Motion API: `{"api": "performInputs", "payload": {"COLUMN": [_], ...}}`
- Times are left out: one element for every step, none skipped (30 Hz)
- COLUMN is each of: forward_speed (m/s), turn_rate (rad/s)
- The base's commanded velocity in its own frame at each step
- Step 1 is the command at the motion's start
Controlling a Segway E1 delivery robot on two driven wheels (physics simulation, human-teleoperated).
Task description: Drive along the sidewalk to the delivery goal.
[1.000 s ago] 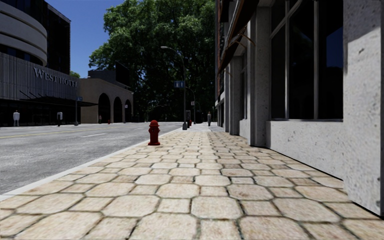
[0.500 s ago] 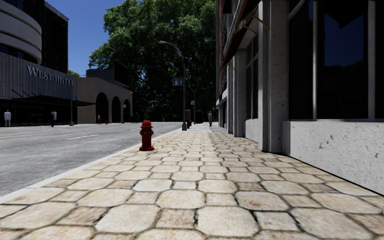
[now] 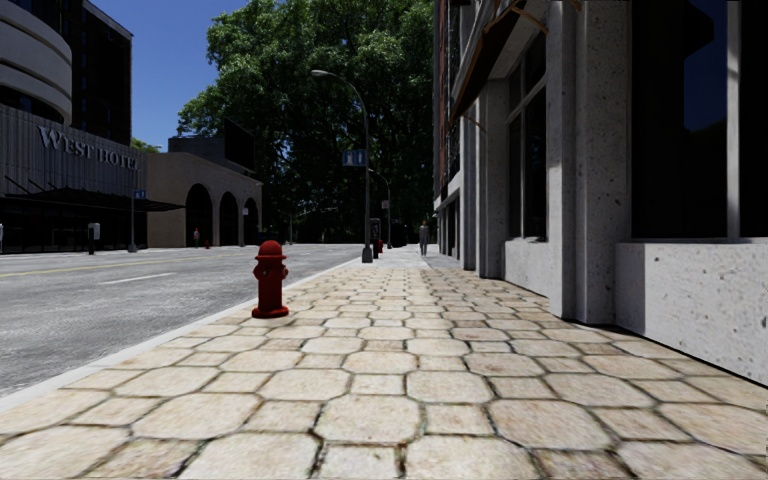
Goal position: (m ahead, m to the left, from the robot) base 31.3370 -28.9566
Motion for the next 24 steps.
{"api": "performInputs", "payload": {"forward_speed": [2.00, 2.00, 2.00, 2.00, 2.00, 2.00, 2.00, 2.00, 2.00, 2.00, 2.00, 2.00, 2.00, 2.00, 2.00, 2.00, 2.00, 2.00, 2.00, 2.00, 2.00, 2.00, 2.00, 2.00], "turn_rate": [-0.14, -0.16, -0.16, -0.17, -0.17, -0.19, -0.19, -0.21, -0.23, -0.23, -0.23, -0.23, -0.23, -0.20, -0.03, -0.03, 0.00, 0.00, 0.00, 0.00, 0.00, 0.00, 0.00, 0.00]}}
